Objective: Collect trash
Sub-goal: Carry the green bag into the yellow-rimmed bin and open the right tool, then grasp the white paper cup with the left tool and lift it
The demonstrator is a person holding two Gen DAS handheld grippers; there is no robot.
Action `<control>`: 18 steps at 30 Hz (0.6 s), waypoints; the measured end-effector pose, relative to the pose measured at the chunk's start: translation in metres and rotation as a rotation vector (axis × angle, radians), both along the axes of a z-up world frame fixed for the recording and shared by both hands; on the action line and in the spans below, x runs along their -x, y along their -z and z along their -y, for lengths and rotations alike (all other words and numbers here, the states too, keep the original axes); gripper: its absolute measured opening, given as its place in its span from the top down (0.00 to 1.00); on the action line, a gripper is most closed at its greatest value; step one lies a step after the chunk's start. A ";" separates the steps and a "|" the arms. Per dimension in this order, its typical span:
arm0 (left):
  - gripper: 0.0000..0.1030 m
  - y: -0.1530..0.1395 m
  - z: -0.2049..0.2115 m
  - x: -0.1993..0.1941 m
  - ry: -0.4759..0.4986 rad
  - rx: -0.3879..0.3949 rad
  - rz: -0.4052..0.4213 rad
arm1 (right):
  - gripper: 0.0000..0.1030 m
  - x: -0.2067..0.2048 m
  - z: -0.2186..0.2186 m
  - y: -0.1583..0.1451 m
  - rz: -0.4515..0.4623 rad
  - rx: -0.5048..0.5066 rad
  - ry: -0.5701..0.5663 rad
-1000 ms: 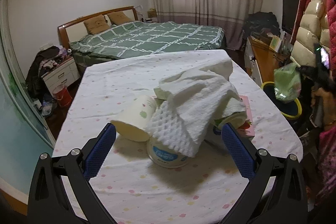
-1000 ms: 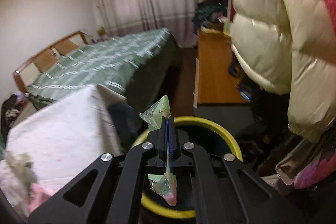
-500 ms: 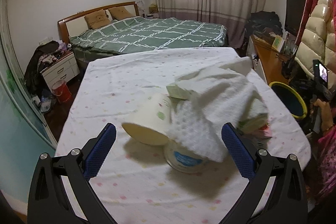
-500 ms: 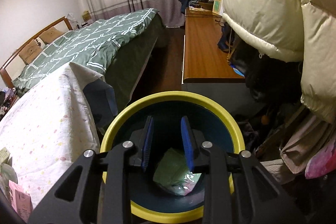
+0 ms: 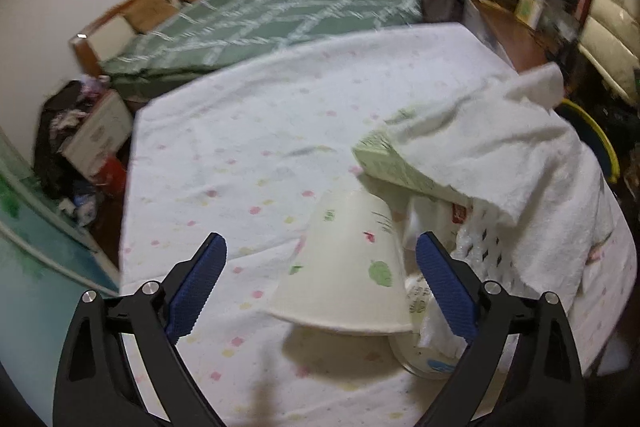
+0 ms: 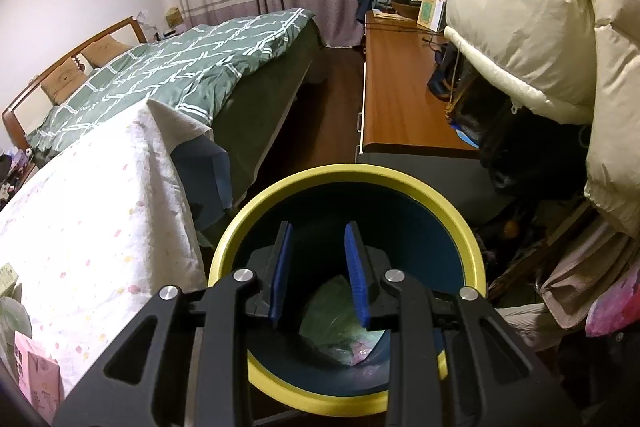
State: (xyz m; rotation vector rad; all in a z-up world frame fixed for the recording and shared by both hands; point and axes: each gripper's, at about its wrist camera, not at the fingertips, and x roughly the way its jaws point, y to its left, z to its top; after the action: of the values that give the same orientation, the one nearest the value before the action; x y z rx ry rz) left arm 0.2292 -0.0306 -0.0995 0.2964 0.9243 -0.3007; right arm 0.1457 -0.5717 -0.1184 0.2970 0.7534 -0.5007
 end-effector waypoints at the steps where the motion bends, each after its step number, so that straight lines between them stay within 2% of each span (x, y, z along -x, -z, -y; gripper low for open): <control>1: 0.12 0.003 0.002 -0.003 0.009 -0.008 -0.015 | 0.75 -0.001 -0.001 0.000 -0.002 0.001 -0.003; 10: 0.20 0.019 0.016 -0.020 0.104 -0.085 -0.106 | 0.75 -0.005 -0.003 0.006 -0.024 -0.007 -0.015; 13: 0.21 0.027 0.011 -0.036 0.088 -0.108 -0.149 | 0.75 -0.006 -0.003 0.008 -0.032 -0.009 -0.020; 18: 0.21 0.033 0.014 -0.043 0.124 -0.103 -0.201 | 0.75 -0.007 -0.004 0.011 -0.043 -0.014 -0.026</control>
State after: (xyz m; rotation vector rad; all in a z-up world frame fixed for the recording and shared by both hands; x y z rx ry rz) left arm 0.2718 -0.0442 -0.1323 0.4248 1.1234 -0.4025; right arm 0.1531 -0.5675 -0.1298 0.2898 0.8017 -0.4791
